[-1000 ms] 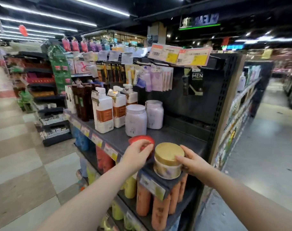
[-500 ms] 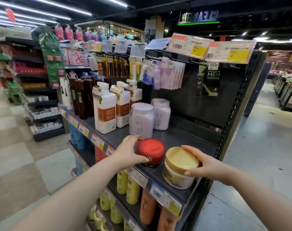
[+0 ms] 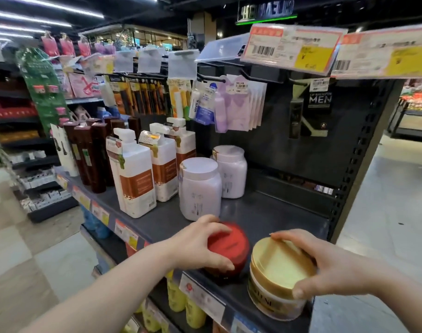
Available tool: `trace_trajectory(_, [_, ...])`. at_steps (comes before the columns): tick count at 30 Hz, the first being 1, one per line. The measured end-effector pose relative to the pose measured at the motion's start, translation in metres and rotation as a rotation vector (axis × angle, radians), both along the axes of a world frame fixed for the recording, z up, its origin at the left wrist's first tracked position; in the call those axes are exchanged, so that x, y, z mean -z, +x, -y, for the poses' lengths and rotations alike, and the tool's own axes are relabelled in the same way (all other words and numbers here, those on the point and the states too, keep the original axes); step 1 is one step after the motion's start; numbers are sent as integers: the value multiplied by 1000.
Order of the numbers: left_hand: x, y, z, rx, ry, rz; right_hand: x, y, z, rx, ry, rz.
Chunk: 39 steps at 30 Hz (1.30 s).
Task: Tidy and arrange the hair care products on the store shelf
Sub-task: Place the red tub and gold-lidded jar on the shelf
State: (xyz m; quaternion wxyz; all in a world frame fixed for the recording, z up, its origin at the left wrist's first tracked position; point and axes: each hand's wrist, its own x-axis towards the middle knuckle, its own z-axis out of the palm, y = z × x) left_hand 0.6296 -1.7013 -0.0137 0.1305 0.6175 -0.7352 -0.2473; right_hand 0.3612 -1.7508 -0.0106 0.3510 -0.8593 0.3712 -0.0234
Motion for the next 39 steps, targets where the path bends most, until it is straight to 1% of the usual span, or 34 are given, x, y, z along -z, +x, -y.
trace_trajectory(6, [-1, 7, -3, 85, -29, -21, -15, 7, -6, -5, -9, -104])
trace_trajectory(11, [4, 11, 1, 133, -33, -48, -28, 12, -20, 40, 2, -182])
trace_trajectory(14, [9, 16, -2, 146, -29, -69, -35, 22, -31, 134, -49, -142])
trace_trajectory(16, [8, 23, -8, 131, -84, -104, -39, 37, -42, 229, -121, -66])
trace_trajectory(18, [4, 35, -16, 101, -210, -136, -41, 55, -52, 306, -226, 11])
trace_trajectory(20, [-1, 57, -26, 38, -300, -194, -43, 78, -62, 342, -289, 99])
trace_trajectory(22, [-3, 86, -37, -26, -347, -237, -46, 106, -72, 349, -334, 145])
trace_trajectory(26, [-2, 148, -62, -169, -413, -251, -46, 169, -95, 341, -411, 192])
trace_trajectory(29, [5, 191, -84, -255, -432, -287, -46, 214, -113, 329, -402, 177])
trace_trajectory(35, [16, 265, -133, -331, -437, -304, -41, 297, -144, 302, -348, 178])
trace_trajectory(39, [13, 306, -153, -404, -477, -252, -37, 345, -155, 282, -339, 202])
